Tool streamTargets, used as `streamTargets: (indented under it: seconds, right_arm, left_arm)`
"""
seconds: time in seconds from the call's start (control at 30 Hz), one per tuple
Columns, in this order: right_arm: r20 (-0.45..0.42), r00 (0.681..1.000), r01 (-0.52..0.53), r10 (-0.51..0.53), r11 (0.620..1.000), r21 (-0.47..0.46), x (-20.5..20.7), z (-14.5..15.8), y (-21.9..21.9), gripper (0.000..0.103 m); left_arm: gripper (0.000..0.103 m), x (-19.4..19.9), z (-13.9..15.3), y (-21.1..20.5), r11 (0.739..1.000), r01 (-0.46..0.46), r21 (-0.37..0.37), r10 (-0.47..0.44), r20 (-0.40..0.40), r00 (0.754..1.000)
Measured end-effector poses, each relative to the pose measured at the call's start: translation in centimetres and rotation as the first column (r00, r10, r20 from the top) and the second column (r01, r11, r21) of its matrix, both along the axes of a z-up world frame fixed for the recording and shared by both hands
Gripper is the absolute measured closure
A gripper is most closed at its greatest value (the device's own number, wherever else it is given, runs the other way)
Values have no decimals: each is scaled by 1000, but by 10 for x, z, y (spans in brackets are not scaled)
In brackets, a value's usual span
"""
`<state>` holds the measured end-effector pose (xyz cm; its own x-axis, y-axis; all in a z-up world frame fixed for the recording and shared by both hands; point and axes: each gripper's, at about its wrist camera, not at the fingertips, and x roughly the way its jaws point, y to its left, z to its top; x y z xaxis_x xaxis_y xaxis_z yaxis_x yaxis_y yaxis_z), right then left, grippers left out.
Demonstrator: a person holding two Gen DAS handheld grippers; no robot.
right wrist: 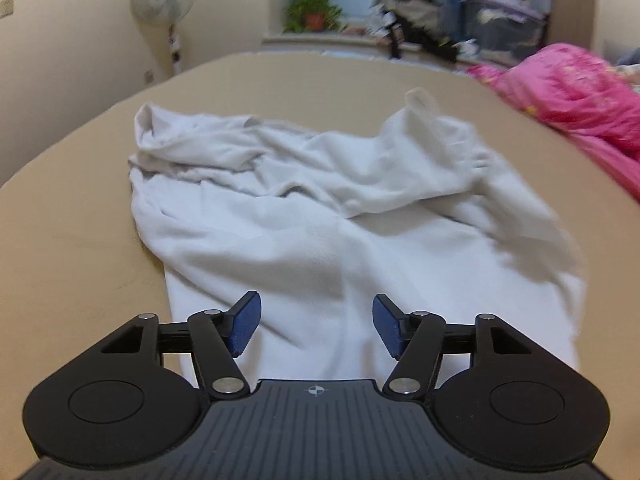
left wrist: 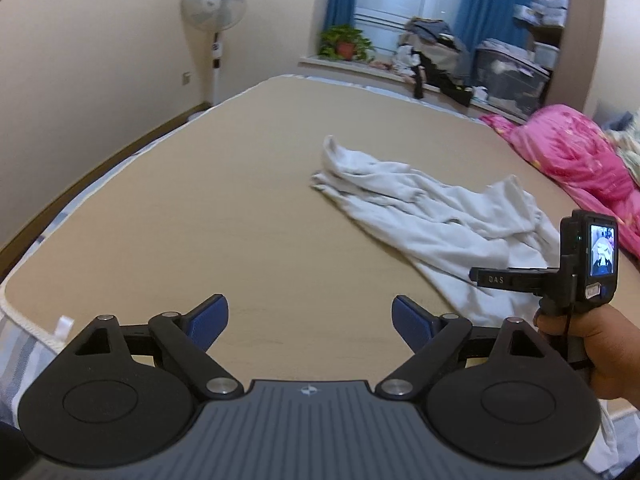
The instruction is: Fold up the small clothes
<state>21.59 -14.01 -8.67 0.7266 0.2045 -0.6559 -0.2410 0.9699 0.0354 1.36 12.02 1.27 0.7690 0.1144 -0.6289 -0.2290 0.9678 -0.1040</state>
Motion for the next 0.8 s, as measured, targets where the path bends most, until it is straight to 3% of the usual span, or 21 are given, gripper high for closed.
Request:
streamTargets:
  seconds: [0.07,0.1,0.13,0.17,0.27,0.33,0.4,0.53,0.6,0.63,0.7,0.8]
  right_arm:
    - [-5,1000,-28,28,999,-25,8,-3,11,42]
    - [-12,999,-41,41,999,-20,9,-3,16,62]
    - [-21,998,-63,63,998,0,9,-1,21,98]
    - [-8,996,-86,86,996,29,4,4,27,100]
    - [104,971,-227,217,968,102,-35,26,57,101]
    - [144,924,-373,353,917,141,-77,37,84,101]
    - [153,882,-468,446,867,172,-118,39,110,101]
    - [143,868,-496,475,840,222,-160,31,141,101]
    - [147,850,-524,507,841,132,-180,26,159,100]
    - [119,855,-517,505,846,126,-185,25,163,93]
    - [58,854,-519,517,837,174,-186,28,156,78]
    - [50,851,-519,523,822,234,-188,47,119,79]
  left_arm:
    - [11,0,-1,15,999,-24,-22,24,-1,1000]
    - [11,0,-1,22,999,-36,-32,36,0,999]
    - [11,-1,-2,29,998,-49,-42,49,7,999]
    - [11,-2,-3,36,997,-60,-47,60,14,998]
    - [11,-3,-9,54,992,-104,-71,103,-15,995]
    - [11,-6,-10,68,986,-121,-113,122,2,993]
    - [11,-8,-14,75,986,-148,-81,150,20,988]
    - [15,-9,-28,94,972,-194,-134,194,-18,981]
    - [18,-10,-31,101,968,-210,-137,209,-23,978]
    - [18,-7,-32,101,968,-212,-135,211,-21,977]
    - [20,-4,-36,99,969,-202,-140,200,-27,979]
    - [21,2,-46,85,977,-140,-160,134,-43,990]
